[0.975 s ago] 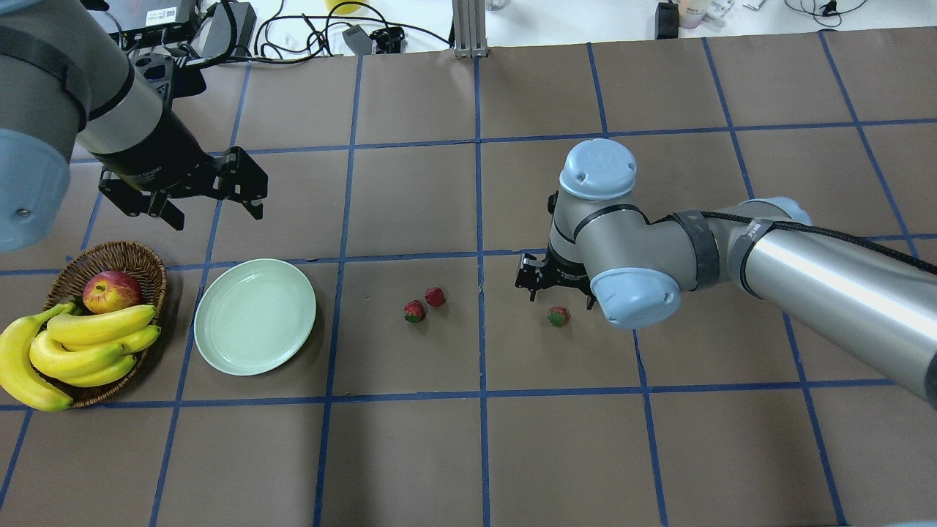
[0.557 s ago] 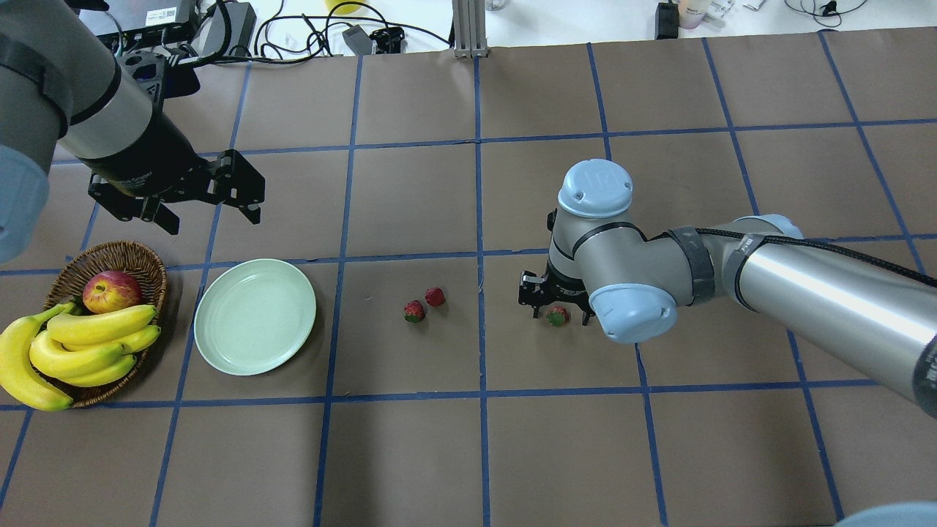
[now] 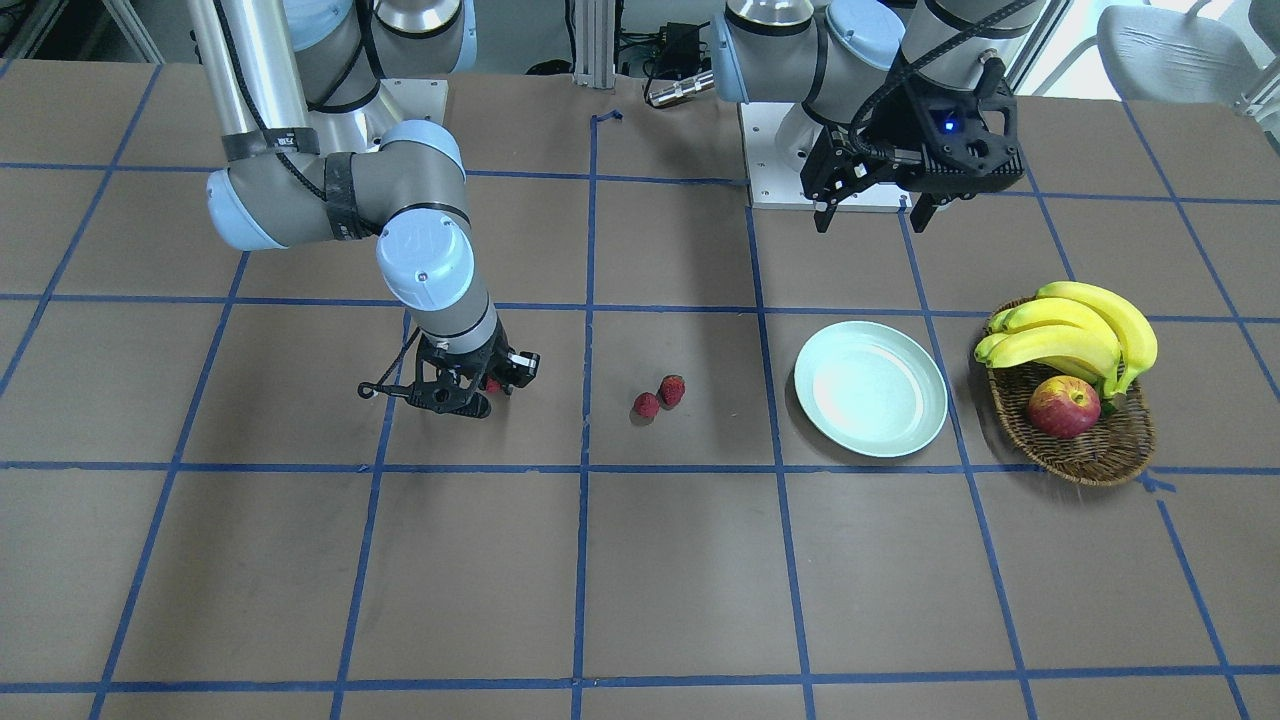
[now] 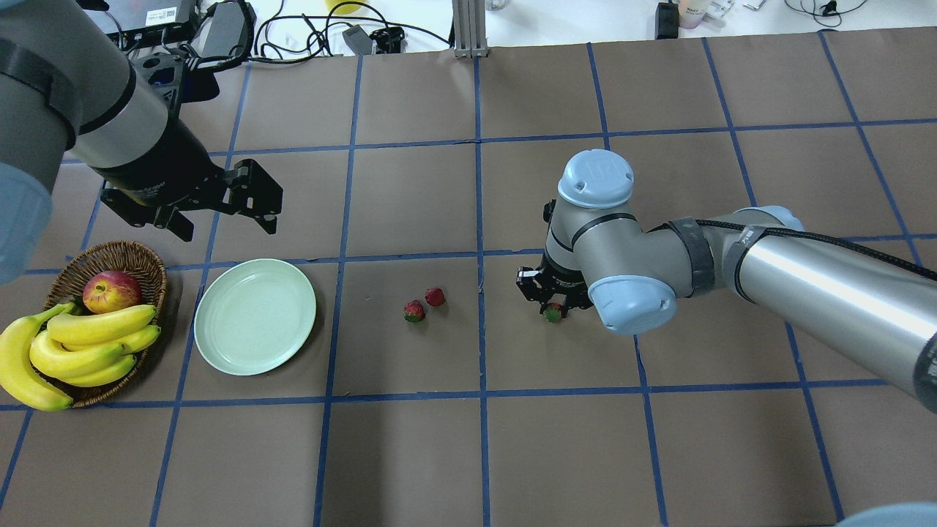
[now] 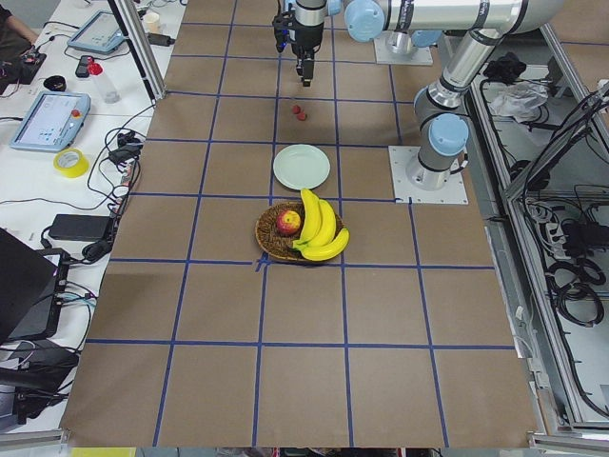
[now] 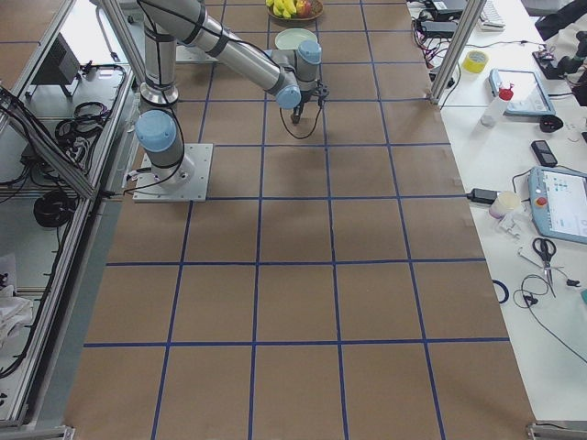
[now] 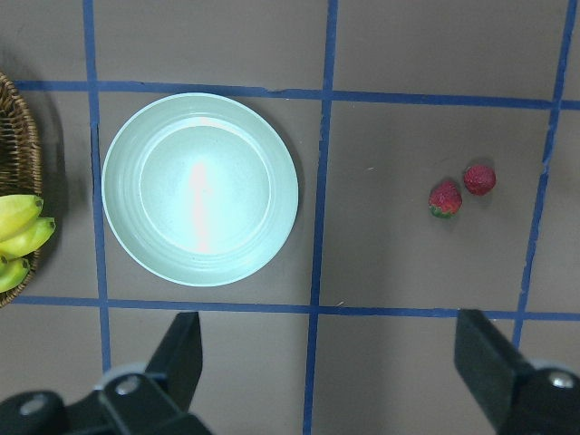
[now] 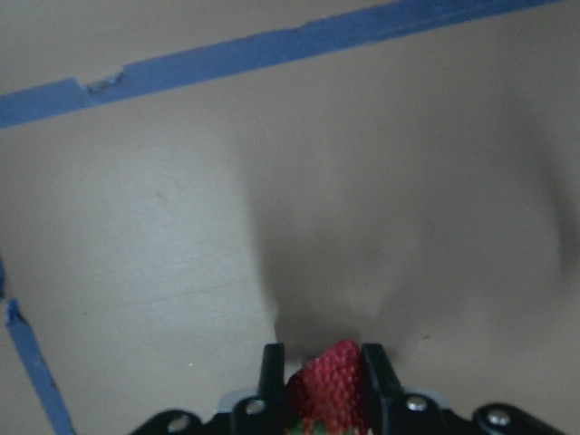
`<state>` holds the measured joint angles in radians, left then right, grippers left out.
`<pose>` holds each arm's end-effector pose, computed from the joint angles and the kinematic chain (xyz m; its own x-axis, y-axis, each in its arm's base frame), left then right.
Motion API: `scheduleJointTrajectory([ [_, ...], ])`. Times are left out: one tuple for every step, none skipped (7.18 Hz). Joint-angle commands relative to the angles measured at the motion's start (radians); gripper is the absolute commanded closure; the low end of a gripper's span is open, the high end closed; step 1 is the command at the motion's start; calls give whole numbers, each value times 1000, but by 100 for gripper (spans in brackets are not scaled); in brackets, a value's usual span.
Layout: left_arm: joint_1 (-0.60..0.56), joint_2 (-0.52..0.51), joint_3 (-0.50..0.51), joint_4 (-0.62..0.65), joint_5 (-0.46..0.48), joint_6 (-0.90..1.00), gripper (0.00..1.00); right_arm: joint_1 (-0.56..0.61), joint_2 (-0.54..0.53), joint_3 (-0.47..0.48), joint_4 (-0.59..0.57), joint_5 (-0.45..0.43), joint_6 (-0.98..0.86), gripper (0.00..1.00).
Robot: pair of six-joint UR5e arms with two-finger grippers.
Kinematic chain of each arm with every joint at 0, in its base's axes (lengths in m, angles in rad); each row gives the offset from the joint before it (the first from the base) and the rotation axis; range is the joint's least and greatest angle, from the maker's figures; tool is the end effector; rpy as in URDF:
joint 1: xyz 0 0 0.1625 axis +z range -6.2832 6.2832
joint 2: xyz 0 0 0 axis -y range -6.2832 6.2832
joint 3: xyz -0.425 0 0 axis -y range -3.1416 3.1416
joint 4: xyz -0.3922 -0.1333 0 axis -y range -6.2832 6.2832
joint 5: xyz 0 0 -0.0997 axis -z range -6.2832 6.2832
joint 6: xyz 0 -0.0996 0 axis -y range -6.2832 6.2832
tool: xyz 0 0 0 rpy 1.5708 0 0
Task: Collect all strawberries into plate
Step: 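Carry the last strawberry to the other two and release it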
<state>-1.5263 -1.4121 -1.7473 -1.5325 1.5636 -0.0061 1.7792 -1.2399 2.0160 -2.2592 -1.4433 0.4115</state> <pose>-0.1149 -0.4322 0.4776 -0.9987 -0.0504 0.0073 -0.0506 0.9985 -0.0204 0.2480 -0.4674 0.1826 -0.9740 0.2117 -0.0811 0.2002 0.9710 0.1309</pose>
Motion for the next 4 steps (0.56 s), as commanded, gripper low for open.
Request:
scheduleJointTrajectory([
  [0,5,0,-14,6,0,0,6,0,-54,-3,244,94,99],
  [0,7,-4,-12,1,0,0,20,11,-66,-3,311,122,99],
  [0,5,-3,-11,3,0,0,44,37,-86,-26,352,166,99],
  [0,5,-3,-11,6,0,0,74,83,-121,-28,353,185,99],
])
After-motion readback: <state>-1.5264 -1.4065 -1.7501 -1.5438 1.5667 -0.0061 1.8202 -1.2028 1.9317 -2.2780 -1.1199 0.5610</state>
